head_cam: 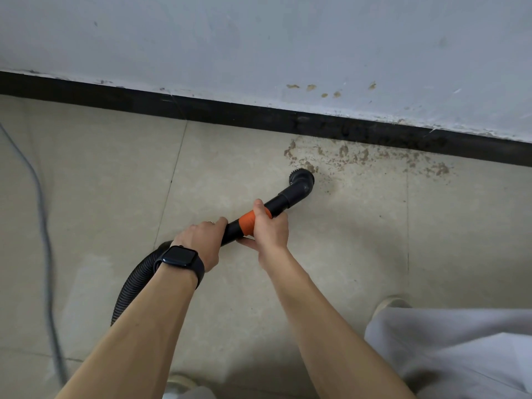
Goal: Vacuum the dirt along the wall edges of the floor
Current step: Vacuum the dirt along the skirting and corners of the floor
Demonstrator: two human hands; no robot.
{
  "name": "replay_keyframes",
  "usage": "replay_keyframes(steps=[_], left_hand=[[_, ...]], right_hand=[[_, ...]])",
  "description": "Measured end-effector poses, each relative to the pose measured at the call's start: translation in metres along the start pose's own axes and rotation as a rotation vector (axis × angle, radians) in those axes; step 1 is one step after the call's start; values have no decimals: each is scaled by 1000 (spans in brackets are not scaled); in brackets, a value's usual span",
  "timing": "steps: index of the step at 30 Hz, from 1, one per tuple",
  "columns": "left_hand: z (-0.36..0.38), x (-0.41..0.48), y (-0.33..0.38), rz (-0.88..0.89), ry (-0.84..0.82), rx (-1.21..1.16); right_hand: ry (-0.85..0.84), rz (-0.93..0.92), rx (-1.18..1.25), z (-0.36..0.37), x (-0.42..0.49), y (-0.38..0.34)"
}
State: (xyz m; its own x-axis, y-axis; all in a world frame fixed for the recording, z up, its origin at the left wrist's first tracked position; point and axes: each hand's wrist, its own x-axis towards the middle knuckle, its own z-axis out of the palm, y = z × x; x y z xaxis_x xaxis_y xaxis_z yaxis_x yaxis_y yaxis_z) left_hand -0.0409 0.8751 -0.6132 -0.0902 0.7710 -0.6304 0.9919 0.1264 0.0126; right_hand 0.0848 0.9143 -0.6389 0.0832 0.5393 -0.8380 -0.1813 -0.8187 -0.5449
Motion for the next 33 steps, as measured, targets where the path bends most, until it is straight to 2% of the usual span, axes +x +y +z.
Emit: replay_keyframes(steps=[33], left_hand=[[9,18,-7,-31,197,-141]], right_hand=[[11,-64,-142,26,36,-21]])
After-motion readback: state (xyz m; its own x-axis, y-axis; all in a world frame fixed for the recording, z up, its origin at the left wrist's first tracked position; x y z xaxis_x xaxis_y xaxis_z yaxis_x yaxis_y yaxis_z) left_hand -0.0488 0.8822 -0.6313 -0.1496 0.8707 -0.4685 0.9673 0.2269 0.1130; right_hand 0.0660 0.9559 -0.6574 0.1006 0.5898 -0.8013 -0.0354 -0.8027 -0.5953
